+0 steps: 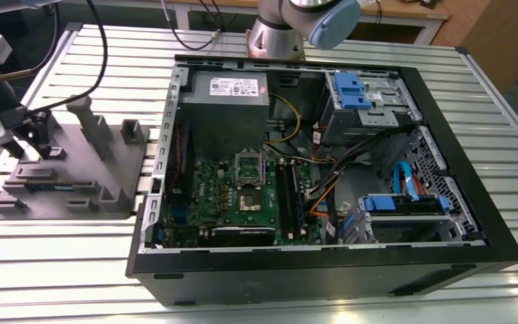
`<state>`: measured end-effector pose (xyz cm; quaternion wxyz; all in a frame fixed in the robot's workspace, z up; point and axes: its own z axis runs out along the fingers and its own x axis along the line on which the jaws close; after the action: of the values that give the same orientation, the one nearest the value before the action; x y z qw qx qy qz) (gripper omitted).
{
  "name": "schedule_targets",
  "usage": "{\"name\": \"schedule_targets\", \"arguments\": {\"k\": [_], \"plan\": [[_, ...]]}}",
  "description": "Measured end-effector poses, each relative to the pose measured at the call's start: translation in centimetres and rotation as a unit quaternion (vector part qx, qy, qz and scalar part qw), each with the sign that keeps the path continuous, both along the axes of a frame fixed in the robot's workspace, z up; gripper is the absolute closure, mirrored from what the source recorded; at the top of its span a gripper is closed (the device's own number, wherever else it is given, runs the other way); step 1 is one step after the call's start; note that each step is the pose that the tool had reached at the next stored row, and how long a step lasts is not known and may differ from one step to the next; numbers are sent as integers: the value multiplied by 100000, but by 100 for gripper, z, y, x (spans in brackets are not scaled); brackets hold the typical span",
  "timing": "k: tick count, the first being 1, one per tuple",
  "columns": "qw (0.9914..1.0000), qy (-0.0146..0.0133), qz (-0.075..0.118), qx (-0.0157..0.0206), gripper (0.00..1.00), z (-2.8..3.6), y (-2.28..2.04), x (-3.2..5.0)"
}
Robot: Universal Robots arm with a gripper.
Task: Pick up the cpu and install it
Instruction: 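Pick up the cpu and move it towards the insertion slot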
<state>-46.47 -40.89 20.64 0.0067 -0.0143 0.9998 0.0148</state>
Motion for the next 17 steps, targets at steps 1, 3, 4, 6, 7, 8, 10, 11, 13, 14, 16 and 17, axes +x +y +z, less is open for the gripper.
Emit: {"name": "schedule_targets", "arguments": {"k": [1,3,4,6,7,8,10,11,13,14,16,17], "plan": [[100000,3,2,-3,53,3,0,0],[100000,-3,2,1,53,7,0,0],[100000,2,2,-25,53,45,0,0],[100000,3,3,-43,53,117,0,0],[100000,3,3,-43,53,118,1,0],[100000,12,1,-49,53,122,0,0],[100000,13,4,-60,53,131,0,0],[100000,5,4,-61,53,136,0,0],[100000,-1,1,-63,53,144,1,0],[100000,-4,3,-62,53,148,1,0],[100000,5,0,-65,53,157,1,0],[100000,2,0,-64,53,160,1,0]]}}
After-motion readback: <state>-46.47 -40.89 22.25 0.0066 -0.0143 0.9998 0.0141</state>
